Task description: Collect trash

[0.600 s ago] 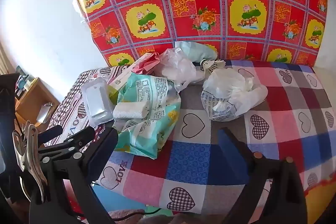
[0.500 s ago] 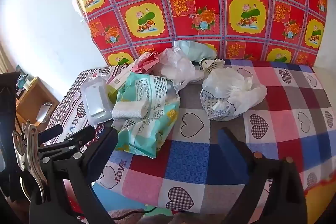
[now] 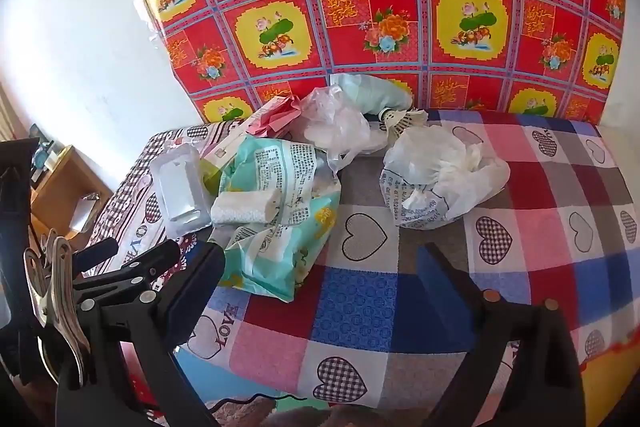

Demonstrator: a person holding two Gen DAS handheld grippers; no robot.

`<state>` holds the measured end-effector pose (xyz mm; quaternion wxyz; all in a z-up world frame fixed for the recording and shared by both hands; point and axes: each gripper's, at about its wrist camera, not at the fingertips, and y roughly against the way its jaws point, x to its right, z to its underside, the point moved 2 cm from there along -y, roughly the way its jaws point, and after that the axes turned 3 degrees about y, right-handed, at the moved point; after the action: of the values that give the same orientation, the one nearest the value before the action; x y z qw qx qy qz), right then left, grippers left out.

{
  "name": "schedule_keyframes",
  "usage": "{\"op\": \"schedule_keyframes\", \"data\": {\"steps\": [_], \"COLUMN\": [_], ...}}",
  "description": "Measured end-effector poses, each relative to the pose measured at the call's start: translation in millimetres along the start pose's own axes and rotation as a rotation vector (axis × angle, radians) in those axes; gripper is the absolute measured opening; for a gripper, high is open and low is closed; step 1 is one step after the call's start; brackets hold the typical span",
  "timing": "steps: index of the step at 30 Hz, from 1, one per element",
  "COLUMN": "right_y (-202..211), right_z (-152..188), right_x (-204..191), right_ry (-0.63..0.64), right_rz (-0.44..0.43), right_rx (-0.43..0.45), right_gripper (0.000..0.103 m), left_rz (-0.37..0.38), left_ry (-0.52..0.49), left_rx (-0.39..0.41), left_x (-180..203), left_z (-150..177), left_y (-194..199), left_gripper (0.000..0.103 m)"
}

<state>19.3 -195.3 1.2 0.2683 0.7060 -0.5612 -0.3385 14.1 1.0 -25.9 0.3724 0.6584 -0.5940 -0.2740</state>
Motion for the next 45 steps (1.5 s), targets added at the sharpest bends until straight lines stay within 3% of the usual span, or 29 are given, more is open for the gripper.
{"op": "schedule_keyframes", "data": {"steps": [45], "right_y": [-6.9], "right_z": [-4.2], "right_x": [-3.9], "right_ry": [0.011], "right_rz": [-0.002], "right_rx": [-0.009], "right_gripper": [0.098], "left_rz": [-0.007], "left_ry": [0.001], "left_rx": [-0.011], "left_x": [-3.6], "left_z": [-4.0], "left_y": [-4.2], "left_gripper": [0.099]}}
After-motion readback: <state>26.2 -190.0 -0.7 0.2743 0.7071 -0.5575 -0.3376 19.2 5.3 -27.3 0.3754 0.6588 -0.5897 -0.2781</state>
